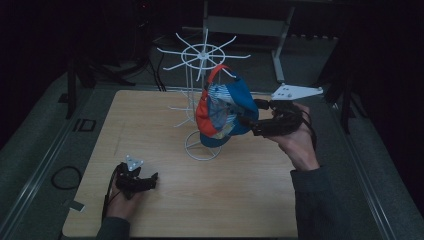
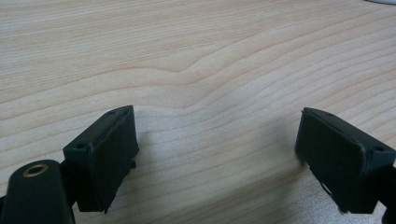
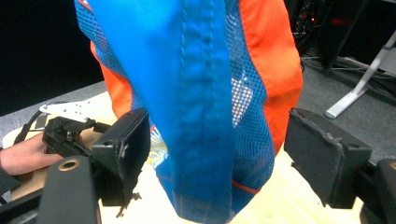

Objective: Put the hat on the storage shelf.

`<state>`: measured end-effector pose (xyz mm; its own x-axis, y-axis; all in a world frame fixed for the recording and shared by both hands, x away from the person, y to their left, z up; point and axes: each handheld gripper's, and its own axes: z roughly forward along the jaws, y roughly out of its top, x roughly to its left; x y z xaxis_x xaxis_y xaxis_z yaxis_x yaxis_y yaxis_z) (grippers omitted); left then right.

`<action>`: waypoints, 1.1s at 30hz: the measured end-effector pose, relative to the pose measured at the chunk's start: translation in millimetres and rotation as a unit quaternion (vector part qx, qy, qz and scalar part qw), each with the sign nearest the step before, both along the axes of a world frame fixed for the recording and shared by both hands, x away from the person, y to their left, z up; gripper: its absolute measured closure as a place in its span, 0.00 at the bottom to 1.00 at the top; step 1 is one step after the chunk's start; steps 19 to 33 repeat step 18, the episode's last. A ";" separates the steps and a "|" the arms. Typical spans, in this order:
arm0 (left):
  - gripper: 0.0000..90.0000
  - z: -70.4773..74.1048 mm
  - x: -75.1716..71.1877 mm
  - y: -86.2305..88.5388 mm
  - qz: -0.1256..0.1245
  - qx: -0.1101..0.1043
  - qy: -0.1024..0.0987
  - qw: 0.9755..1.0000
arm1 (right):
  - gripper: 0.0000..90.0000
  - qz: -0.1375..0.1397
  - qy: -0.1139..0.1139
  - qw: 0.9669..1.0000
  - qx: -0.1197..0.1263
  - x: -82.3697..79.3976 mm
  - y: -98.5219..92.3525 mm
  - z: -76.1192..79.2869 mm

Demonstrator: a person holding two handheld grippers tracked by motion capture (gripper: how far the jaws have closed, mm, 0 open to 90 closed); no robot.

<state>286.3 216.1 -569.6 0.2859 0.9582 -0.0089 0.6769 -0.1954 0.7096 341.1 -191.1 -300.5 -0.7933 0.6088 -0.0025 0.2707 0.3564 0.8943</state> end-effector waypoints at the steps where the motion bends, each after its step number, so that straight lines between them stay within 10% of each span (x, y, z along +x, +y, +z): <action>1: 0.15 0.0 0.0 0.0 0.000 0.000 0.000 1.000 | 0.25 0.000 0.001 1.000 0.002 0.1 -1.7 -1.1; 33: 0.15 0.0 0.0 0.0 0.000 0.000 0.000 1.000 | 0.23 0.007 0.006 1.000 0.012 -3.8 -6.3 -7.8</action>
